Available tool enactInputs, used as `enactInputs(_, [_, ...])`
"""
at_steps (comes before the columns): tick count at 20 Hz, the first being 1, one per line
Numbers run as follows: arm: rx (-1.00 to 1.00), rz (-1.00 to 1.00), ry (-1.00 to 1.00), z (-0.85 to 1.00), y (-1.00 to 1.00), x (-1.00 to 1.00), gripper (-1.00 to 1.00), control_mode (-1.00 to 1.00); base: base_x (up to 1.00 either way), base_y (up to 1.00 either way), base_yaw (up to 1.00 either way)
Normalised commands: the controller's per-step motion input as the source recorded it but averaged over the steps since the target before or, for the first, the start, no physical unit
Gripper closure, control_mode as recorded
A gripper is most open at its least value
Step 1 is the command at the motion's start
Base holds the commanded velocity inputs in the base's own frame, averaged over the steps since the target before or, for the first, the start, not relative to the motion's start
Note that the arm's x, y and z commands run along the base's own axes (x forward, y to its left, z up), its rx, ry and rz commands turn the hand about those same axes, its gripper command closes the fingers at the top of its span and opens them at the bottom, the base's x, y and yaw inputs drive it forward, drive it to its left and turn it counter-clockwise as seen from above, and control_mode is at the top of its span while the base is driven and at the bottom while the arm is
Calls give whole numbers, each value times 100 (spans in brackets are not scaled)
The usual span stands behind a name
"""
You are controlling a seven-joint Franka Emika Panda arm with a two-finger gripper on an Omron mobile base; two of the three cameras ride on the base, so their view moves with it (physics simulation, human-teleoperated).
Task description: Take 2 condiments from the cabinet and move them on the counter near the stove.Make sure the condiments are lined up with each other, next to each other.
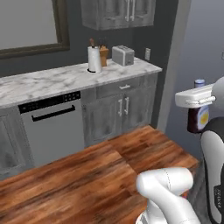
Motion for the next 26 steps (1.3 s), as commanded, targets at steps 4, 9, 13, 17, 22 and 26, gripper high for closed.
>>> enactInputs(4, [0,0,0,0,0,0,100,100,0,30,51])
enactInputs(9, [0,0,0,0,0,0,100,100,17,29,36])
enactInputs(13, [0,0,0,0,0,0,100,100,24,48,27])
enactInputs(17, [0,0,0,0,0,0,100,100,0,57,39])
enactInputs(22, [0,0,0,0,0,0,100,100,0,57,47])
enactInputs(26, [0,0,0,0,0,0,100,100,0,54,48])
